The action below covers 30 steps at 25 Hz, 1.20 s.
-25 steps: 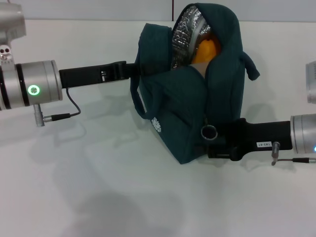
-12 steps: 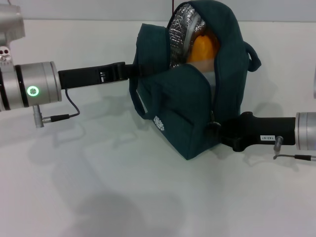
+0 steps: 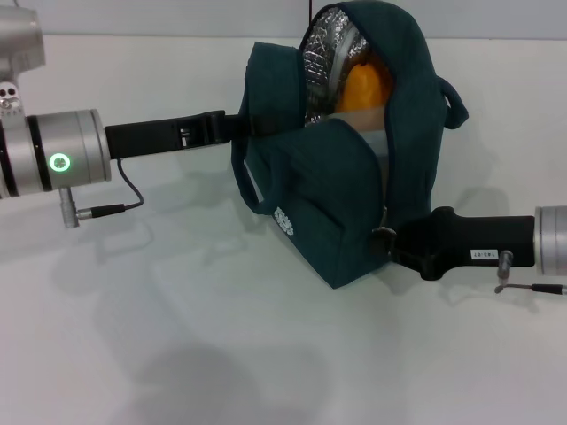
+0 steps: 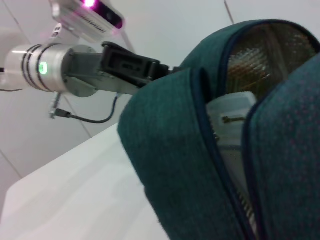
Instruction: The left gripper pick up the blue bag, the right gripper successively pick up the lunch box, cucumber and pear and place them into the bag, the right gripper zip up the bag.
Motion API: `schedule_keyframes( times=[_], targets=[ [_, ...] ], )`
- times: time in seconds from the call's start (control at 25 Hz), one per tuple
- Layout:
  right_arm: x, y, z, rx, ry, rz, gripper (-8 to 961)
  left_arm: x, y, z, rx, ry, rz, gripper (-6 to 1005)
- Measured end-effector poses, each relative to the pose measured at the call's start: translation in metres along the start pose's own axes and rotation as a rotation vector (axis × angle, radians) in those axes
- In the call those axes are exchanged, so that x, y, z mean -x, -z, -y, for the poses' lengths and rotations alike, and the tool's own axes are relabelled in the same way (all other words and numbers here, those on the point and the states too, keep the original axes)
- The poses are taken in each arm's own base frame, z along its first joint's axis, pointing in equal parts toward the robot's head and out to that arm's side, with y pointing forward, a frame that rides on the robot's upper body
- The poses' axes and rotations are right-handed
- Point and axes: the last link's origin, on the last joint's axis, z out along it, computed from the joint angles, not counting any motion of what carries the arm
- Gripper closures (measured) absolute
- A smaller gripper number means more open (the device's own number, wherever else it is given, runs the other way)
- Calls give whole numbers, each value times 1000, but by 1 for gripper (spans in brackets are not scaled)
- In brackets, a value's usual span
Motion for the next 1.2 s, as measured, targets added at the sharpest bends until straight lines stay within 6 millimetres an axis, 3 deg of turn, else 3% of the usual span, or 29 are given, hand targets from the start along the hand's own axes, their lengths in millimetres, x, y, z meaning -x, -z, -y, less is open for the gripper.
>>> schedule_keyframes(
  times=[1.2],
  targets=[
    [-18, 34, -5, -15, -32, 56, 946, 0, 3, -1, 11, -2, 9, 886]
  ],
)
